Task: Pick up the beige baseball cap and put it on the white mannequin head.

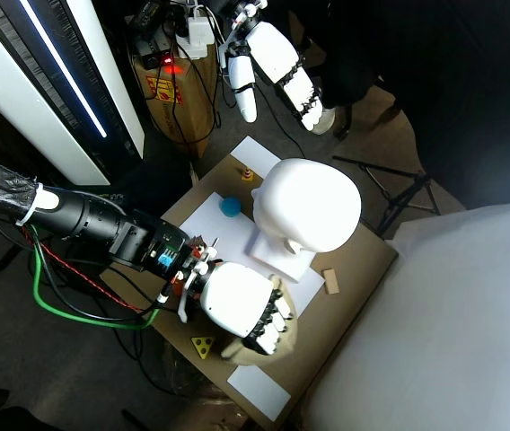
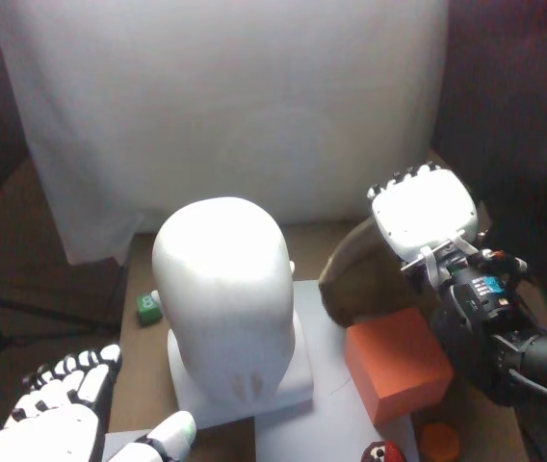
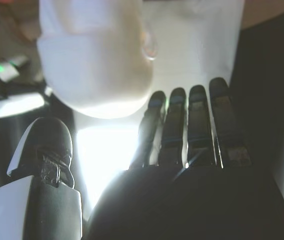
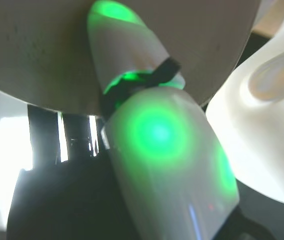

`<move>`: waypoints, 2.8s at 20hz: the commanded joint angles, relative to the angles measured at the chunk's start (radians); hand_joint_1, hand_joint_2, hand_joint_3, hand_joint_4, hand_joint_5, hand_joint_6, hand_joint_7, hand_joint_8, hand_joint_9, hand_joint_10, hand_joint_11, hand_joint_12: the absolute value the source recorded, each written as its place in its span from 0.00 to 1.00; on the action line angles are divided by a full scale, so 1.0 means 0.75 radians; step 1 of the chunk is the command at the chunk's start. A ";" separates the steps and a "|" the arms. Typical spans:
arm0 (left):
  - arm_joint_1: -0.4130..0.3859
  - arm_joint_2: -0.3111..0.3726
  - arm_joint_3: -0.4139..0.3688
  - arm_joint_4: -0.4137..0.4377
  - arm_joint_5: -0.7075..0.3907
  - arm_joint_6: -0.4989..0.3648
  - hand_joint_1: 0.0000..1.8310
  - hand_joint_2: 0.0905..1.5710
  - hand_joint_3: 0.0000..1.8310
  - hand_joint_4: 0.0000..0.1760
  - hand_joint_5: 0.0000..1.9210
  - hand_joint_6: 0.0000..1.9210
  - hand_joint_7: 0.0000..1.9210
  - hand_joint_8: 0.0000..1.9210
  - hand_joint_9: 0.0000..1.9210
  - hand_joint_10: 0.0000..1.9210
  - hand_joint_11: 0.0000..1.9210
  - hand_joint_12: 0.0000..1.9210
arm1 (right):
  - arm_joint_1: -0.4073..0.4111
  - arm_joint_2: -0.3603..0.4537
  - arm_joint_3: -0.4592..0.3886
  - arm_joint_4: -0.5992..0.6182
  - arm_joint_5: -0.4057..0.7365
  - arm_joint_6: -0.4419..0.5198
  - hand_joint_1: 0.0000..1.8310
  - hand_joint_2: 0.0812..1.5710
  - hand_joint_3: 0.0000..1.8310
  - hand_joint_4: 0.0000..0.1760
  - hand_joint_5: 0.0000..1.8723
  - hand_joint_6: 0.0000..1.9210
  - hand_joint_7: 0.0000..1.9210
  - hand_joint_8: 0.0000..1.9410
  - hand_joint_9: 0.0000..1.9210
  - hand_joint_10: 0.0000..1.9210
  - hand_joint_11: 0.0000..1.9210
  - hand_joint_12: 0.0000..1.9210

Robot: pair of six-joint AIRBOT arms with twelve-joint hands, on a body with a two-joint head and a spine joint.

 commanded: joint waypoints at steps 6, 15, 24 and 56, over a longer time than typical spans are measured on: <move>-0.007 -0.021 -0.030 -0.005 -0.205 0.059 0.00 0.71 0.00 0.00 0.01 0.00 0.00 0.00 0.00 0.00 0.03 0.03 | 0.021 0.033 -0.066 -0.212 0.419 -0.037 0.81 0.71 0.00 0.00 0.44 0.48 0.48 0.50 0.47 0.64 0.43 0.88; -0.015 -0.052 -0.031 -0.060 -0.222 0.069 0.00 0.72 0.00 0.00 0.01 0.00 0.00 0.00 0.00 0.00 0.03 0.03 | 0.125 0.065 -0.159 -0.401 0.665 -0.102 0.81 0.71 0.00 0.00 0.44 0.47 0.48 0.52 0.48 0.63 0.42 0.88; -0.005 -0.083 -0.013 -0.071 -0.238 0.041 0.00 0.71 0.00 0.00 0.03 0.01 0.01 0.00 0.01 0.00 0.04 0.04 | 0.275 0.056 -0.155 -0.520 0.609 -0.068 0.81 0.70 0.00 0.00 0.43 0.50 0.49 0.47 0.47 0.64 0.44 0.87; 0.055 -0.113 0.247 0.045 -0.282 -0.265 0.00 0.72 0.00 0.00 0.01 0.00 0.00 0.00 0.00 0.00 0.01 0.06 | 0.049 0.212 -0.865 -0.729 0.388 -0.268 0.81 0.71 0.00 0.00 0.44 0.46 0.47 0.53 0.46 0.65 0.44 0.86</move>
